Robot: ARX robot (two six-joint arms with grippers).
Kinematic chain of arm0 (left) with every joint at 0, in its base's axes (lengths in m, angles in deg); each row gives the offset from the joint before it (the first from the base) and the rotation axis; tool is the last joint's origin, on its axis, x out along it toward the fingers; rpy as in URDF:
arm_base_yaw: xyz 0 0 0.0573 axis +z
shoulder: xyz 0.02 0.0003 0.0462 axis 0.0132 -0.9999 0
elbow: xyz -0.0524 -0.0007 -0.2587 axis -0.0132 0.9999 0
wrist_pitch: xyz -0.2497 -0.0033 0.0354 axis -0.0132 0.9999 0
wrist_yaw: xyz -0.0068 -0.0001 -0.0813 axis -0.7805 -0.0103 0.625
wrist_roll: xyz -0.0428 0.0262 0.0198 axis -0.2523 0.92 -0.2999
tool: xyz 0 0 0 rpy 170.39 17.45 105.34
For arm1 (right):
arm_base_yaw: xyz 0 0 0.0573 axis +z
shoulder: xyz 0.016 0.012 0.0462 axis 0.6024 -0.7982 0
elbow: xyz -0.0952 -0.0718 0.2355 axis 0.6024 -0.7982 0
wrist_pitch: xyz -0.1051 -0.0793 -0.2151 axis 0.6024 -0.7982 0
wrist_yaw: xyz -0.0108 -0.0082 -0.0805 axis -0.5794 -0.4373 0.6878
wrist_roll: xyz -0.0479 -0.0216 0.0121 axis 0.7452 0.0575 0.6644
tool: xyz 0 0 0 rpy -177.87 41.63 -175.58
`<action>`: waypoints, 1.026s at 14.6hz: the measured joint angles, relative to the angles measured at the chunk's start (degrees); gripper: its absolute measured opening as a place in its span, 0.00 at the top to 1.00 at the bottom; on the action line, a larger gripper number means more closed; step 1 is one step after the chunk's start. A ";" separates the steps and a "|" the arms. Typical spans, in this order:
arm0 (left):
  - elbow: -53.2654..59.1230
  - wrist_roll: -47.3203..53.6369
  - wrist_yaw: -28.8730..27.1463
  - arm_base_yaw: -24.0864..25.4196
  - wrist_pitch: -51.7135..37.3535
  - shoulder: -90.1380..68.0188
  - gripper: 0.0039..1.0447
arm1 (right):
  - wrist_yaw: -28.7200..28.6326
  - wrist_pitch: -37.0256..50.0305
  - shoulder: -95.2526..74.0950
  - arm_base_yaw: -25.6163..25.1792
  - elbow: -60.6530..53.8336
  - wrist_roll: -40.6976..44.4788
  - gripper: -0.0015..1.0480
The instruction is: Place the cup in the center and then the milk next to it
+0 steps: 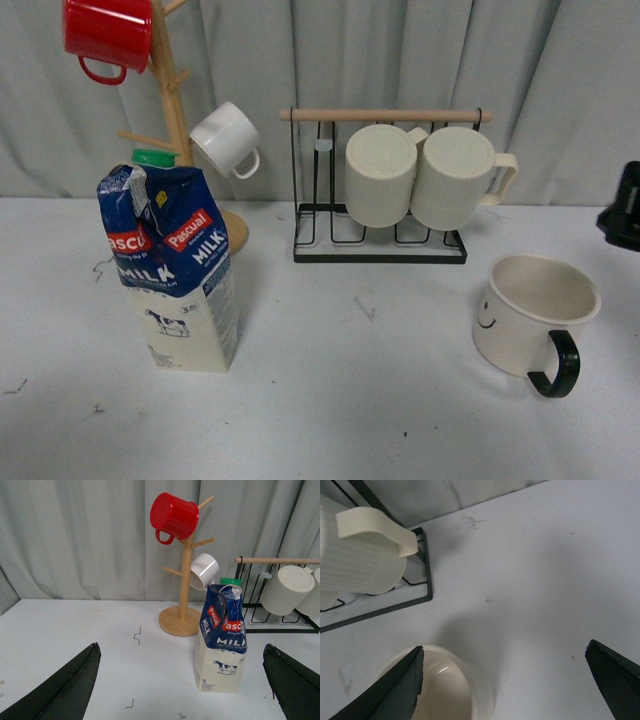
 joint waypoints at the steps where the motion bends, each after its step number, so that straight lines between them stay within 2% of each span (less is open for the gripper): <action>1: 0.00 0.00 -0.02 0.00 -0.02 0.00 0.06 | -0.35 -3.45 -1.86 1.40 2.97 -0.94 0.06; 5: 0.00 0.00 -0.02 0.00 0.00 0.00 0.06 | -0.66 -12.98 -7.82 4.24 8.24 -1.99 0.06; 7: 0.00 -0.02 -0.02 0.00 0.00 0.00 0.06 | 0.07 -14.36 -9.44 4.72 8.83 -2.08 0.06; 8: 0.00 0.00 -0.02 0.00 0.00 0.00 0.06 | 0.17 -14.47 -9.49 4.72 8.83 -2.25 0.11; 15: 0.00 0.00 -0.02 0.00 0.00 0.00 0.06 | -0.39 -15.26 -9.14 4.20 8.26 -3.06 0.86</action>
